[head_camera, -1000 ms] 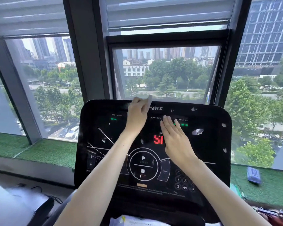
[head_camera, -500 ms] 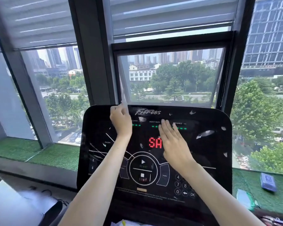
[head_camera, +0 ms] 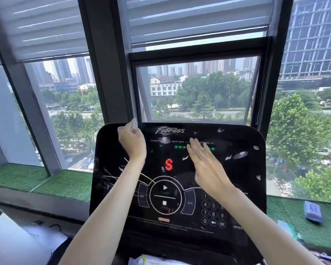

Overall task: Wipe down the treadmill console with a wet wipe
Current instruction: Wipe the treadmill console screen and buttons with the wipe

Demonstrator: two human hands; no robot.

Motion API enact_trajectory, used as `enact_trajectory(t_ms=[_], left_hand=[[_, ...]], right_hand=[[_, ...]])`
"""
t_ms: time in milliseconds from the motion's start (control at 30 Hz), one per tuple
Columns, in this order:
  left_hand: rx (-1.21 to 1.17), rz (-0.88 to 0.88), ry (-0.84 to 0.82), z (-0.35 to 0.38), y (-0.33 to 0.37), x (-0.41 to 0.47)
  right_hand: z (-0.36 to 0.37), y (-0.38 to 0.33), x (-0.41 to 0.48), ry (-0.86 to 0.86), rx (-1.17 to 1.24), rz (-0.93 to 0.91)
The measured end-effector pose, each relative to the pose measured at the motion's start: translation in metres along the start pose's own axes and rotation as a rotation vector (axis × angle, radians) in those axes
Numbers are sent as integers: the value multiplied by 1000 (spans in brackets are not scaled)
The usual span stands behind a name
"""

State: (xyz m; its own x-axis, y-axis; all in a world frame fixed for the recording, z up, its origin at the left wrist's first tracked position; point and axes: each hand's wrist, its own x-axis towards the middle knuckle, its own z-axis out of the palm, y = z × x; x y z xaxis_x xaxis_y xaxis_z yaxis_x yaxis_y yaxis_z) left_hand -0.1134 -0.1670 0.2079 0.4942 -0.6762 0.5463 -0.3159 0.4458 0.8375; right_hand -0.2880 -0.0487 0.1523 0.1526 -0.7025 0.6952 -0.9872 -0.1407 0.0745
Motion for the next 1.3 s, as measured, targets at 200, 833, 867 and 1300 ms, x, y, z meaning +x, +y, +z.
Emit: enact_trajectory(t_ms=[200, 833, 867, 1300], left_hand=[[155, 420, -308, 36, 19, -64], [38, 435, -436, 70, 58, -102], [37, 425, -490, 69, 64, -102], [-820, -632, -1048, -1, 61, -61]], right_hand=[[2, 4, -10, 38, -16, 94], [-5, 25, -18, -33, -38, 33], [-7, 26, -18, -41, -23, 27], [-54, -11, 20, 96, 1257, 712]])
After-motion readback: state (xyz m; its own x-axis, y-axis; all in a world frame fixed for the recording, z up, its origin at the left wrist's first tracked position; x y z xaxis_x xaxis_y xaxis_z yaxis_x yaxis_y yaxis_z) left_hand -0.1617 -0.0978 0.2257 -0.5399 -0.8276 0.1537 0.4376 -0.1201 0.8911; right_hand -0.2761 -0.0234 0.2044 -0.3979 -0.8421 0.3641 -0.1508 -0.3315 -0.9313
